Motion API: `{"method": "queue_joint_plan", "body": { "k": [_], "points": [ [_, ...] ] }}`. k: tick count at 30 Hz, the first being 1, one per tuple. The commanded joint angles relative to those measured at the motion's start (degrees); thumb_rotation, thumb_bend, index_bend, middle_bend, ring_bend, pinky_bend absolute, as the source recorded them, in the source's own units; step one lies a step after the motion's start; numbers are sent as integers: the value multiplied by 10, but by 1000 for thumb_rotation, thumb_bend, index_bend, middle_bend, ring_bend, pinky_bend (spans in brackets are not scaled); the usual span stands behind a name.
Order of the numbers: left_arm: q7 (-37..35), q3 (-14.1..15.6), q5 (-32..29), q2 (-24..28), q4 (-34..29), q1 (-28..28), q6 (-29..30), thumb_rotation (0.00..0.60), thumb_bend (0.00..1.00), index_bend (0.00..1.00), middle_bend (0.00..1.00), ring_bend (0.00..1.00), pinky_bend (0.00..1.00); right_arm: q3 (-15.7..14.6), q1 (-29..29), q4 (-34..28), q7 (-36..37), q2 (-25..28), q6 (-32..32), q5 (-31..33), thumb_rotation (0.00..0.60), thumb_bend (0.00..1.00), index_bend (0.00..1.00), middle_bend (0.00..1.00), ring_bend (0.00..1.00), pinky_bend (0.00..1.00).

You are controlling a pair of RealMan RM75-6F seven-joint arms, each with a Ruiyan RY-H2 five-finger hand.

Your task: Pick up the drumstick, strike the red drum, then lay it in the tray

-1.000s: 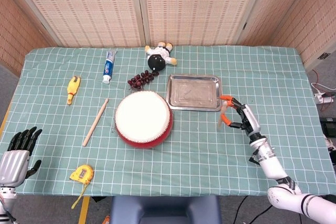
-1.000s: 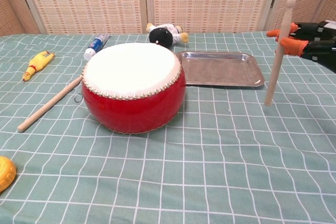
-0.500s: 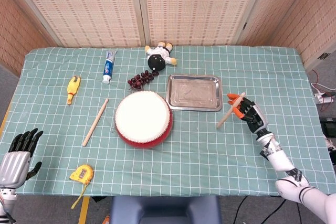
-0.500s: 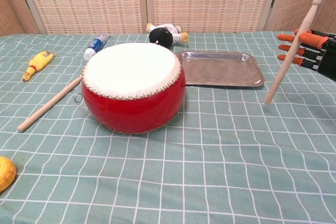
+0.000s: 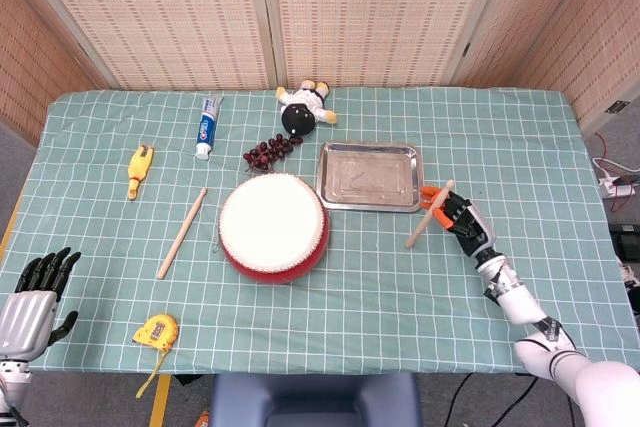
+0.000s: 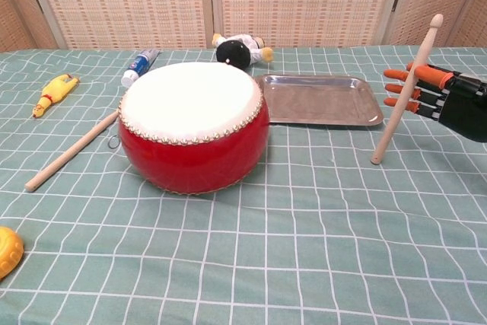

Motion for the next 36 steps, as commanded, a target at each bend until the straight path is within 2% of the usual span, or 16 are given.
{"method": "queue_joint_plan", "body": {
  "k": [1,12,23,36],
  "points": [
    [-1,0,0,-1,1,0,-1,600,268,0,0,0,28,-4,0,6,2,-4,5,-1,600,342,477,257,206,238],
    [-7,0,0,-3,8,-2,-5,600,269,0,0,0,28,-20,6,15,-1,-16,14,-5,600,193,476,261,206,251],
    [-18,2,-4,-7,19,-1,-9,600,269,0,0,0,28,-41,17,-11,-45,-20,38,-26,600,188,521,299,242,281],
    [-28,4,-2,-11,29,0,-13,600,269,0,0,0,28,-65,21,-20,-29,-33,24,-30,600,176,584,370,332,360]
  ]
}}
